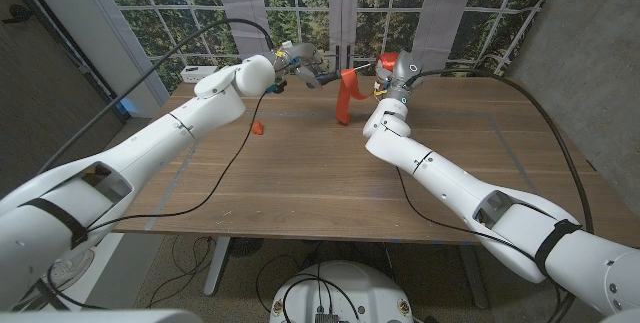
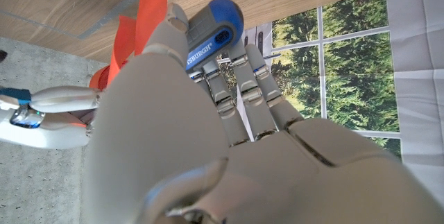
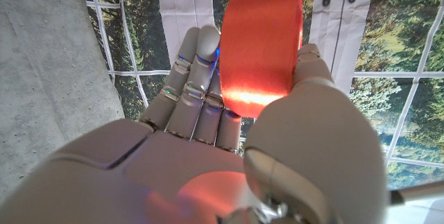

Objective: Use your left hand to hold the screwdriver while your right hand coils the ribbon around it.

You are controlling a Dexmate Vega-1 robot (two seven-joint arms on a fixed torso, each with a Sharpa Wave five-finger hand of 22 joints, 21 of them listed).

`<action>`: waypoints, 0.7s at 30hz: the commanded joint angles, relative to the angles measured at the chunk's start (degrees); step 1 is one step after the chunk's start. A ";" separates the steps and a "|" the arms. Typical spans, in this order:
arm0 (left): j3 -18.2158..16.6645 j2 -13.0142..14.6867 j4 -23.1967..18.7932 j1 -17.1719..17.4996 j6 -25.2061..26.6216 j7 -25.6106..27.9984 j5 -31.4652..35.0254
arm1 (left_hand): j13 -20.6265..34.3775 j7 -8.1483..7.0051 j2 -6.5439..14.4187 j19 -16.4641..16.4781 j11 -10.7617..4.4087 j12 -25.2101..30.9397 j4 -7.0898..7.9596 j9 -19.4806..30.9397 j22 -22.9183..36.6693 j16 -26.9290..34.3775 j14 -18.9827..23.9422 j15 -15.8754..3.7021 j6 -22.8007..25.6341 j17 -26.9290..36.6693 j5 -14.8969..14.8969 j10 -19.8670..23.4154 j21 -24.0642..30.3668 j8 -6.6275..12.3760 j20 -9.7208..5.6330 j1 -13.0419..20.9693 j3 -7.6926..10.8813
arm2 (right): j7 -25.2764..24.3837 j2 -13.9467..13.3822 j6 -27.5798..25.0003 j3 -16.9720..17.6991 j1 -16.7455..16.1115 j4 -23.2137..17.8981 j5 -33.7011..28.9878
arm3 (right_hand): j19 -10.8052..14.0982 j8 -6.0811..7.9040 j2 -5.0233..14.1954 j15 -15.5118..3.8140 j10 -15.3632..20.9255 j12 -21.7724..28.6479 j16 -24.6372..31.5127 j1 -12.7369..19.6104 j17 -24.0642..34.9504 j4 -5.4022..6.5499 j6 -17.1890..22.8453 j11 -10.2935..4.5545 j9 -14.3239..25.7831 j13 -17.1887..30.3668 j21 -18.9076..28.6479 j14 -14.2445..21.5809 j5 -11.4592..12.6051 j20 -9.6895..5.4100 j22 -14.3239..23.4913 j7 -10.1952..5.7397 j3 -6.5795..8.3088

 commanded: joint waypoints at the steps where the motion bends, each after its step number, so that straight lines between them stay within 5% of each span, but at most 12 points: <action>1: 0.23 0.59 -0.41 -0.19 0.38 -2.22 0.05 | 2.84 0.59 7.81 -0.22 -2.37 -0.07 0.09 0.25 0.14 0.25 9.85 -15.04 6.37 16.48 0.16 2.65 0.60 0.07 -0.56 8.21 0.43 | -0.64 -0.78 -0.23 0.57 1.91 -0.96 -1.22 | -0.52 -0.14 12.58 -5.94 2.47 0.34 -0.09 12.94 0.06 0.42 0.90 -3.09 0.07 16.88 0.33 2.97 -0.25 -1.42 -0.03 -1.00 0.04; 21: 2.28 -1.01 3.28 -2.49 -0.08 -4.82 0.66 | 3.06 -0.26 7.65 -0.36 -2.66 -0.57 0.19 0.25 0.05 0.15 10.32 -15.02 6.77 17.12 0.13 2.72 1.32 -0.11 -0.71 8.11 0.35 | -2.26 -2.55 2.08 0.24 2.73 -7.83 -6.76 | -0.81 -0.58 12.61 -5.98 2.30 0.01 -0.23 12.95 -0.18 0.65 0.82 -3.25 0.36 17.16 0.67 2.75 -0.47 -1.58 -0.06 -1.20 0.03</action>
